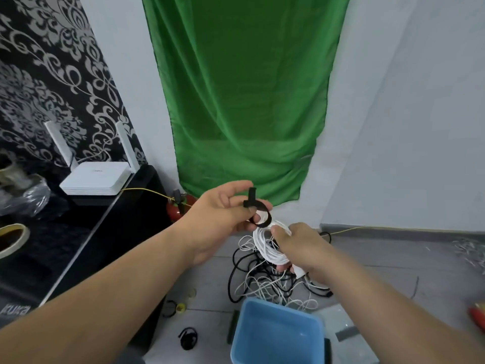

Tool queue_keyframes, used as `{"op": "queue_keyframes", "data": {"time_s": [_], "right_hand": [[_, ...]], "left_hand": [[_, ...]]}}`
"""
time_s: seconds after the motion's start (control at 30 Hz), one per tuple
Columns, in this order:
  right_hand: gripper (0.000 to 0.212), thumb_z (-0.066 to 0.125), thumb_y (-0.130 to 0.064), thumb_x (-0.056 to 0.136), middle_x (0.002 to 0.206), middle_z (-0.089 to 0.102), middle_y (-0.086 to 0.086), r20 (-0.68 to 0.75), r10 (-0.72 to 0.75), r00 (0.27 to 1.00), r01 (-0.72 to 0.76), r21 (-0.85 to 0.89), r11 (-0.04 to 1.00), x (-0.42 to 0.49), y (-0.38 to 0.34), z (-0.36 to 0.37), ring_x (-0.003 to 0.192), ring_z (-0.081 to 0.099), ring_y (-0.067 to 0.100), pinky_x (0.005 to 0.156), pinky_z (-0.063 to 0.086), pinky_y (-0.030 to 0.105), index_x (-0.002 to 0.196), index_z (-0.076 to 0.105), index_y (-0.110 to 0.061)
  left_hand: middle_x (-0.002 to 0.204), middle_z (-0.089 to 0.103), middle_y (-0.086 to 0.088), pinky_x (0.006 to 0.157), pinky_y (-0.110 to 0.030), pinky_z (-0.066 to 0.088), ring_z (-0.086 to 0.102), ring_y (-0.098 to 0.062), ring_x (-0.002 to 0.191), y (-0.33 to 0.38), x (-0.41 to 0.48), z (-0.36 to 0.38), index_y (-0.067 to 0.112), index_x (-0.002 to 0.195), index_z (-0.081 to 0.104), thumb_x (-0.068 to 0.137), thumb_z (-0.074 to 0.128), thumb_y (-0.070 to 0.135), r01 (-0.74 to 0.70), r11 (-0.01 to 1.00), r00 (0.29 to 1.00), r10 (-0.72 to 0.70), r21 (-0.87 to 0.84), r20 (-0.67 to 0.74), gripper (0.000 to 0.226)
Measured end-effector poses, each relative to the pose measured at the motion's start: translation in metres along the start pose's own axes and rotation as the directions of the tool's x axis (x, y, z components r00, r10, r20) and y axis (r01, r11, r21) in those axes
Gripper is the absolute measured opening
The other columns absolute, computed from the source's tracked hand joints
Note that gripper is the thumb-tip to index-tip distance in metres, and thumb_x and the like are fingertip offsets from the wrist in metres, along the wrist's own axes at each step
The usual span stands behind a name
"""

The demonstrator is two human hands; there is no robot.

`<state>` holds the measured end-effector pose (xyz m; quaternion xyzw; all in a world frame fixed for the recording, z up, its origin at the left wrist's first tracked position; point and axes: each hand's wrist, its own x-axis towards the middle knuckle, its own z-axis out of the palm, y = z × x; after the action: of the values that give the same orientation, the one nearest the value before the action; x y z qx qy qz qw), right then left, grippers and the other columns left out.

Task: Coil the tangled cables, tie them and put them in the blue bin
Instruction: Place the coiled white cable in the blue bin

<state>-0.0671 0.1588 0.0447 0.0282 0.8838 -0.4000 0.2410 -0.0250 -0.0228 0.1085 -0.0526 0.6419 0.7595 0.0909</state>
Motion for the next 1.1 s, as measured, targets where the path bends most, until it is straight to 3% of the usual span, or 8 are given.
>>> {"op": "queue_keyframes", "data": {"time_s": [0.07,0.13,0.37,0.53,0.63,0.77,1.0,1.1], "right_hand": [[0.039,0.045,-0.049,0.103,0.065,0.067,0.004,-0.008,0.012,1.0,-0.011,0.004,1.0,0.005,0.004,-0.001,0.066,0.077,0.026,0.045,0.034,0.021,0.094,0.057,-0.013],[0.042,0.046,-0.053,0.102,0.068,0.068,0.004,0.003,-0.015,1.0,0.015,-0.037,0.999,0.008,0.003,-0.006,0.068,0.077,0.024,0.046,0.035,0.023,0.097,0.057,-0.013],[0.041,0.046,-0.044,0.105,0.079,0.071,0.012,0.035,-0.102,0.994,0.102,0.002,0.995,0.011,-0.007,-0.017,0.033,0.052,0.003,0.036,0.028,0.015,0.103,0.061,-0.006],[0.03,0.049,-0.037,0.105,0.071,0.067,0.007,0.057,-0.179,0.982,0.181,-0.022,0.983,0.011,-0.008,-0.021,0.033,0.049,0.0,0.034,0.027,0.016,0.087,0.057,-0.015],[0.04,0.048,-0.046,0.104,0.067,0.057,-0.003,0.029,-0.237,0.971,0.239,-0.113,0.964,0.013,-0.006,-0.021,0.043,0.05,-0.001,0.041,0.035,0.019,0.089,0.061,-0.012],[0.036,0.047,-0.043,0.103,0.074,0.06,-0.003,0.018,-0.284,0.959,0.284,-0.143,0.948,0.013,-0.006,-0.022,0.063,0.053,0.009,0.057,0.04,0.029,0.089,0.062,-0.013],[0.031,0.049,-0.04,0.101,0.071,0.059,-0.005,0.024,-0.281,0.959,0.282,-0.056,0.958,0.013,-0.009,-0.016,0.057,0.051,0.007,0.054,0.039,0.026,0.092,0.065,-0.015],[0.029,0.052,-0.035,0.102,0.076,0.069,-0.004,0.081,-0.28,0.957,0.266,0.144,0.953,0.01,-0.014,-0.017,0.062,0.062,0.005,0.059,0.047,0.019,0.081,0.064,-0.018]], "left_hand": [[0.11,0.075,-0.02,0.085,-0.041,0.051,0.064,-0.019,0.077,-0.003,0.004,0.006,0.006,0.135,0.049,0.097,0.058,-0.007,0.004,1.0,1.0,-0.005,0.025,0.031,0.041],[0.108,0.077,-0.017,0.084,-0.038,0.052,0.067,-0.016,0.075,-0.005,0.007,0.009,0.007,0.13,0.053,0.097,0.06,-0.005,0.003,0.996,0.999,-0.006,0.087,0.037,0.036],[0.088,0.078,-0.012,0.076,-0.031,0.06,0.07,-0.016,0.075,-0.021,0.028,0.011,0.009,0.135,0.053,0.094,0.069,0.002,0.033,0.946,0.998,-0.017,0.321,-0.054,0.044],[0.081,0.078,-0.01,0.062,-0.021,0.053,0.065,-0.011,0.061,-0.024,0.035,0.01,0.013,0.115,0.061,0.093,0.072,0.009,0.023,0.887,0.996,0.021,0.462,-0.089,0.025],[0.079,0.076,-0.012,0.062,-0.031,0.05,0.06,-0.016,0.064,-0.027,0.038,0.007,0.011,0.1,0.069,0.094,0.07,0.01,-0.001,0.884,0.998,0.031,0.467,-0.056,0.007],[0.079,0.076,-0.01,0.053,-0.024,0.047,0.058,-0.011,0.06,-0.029,0.036,0.006,0.012,0.096,0.073,0.097,0.068,0.012,-0.015,0.883,1.0,0.011,0.469,0.011,0.005],[0.074,0.072,-0.012,0.048,-0.026,0.046,0.056,-0.014,0.054,-0.031,0.037,0.008,0.023,0.116,0.065,0.098,0.067,0.014,0.013,0.921,1.0,-0.015,0.389,0.001,0.02],[0.073,0.071,-0.013,0.048,-0.026,0.051,0.059,-0.016,0.055,-0.029,0.037,0.008,0.019,0.118,0.066,0.099,0.065,0.011,0.03,0.947,0.999,-0.032,0.32,0.001,0.021]]}}
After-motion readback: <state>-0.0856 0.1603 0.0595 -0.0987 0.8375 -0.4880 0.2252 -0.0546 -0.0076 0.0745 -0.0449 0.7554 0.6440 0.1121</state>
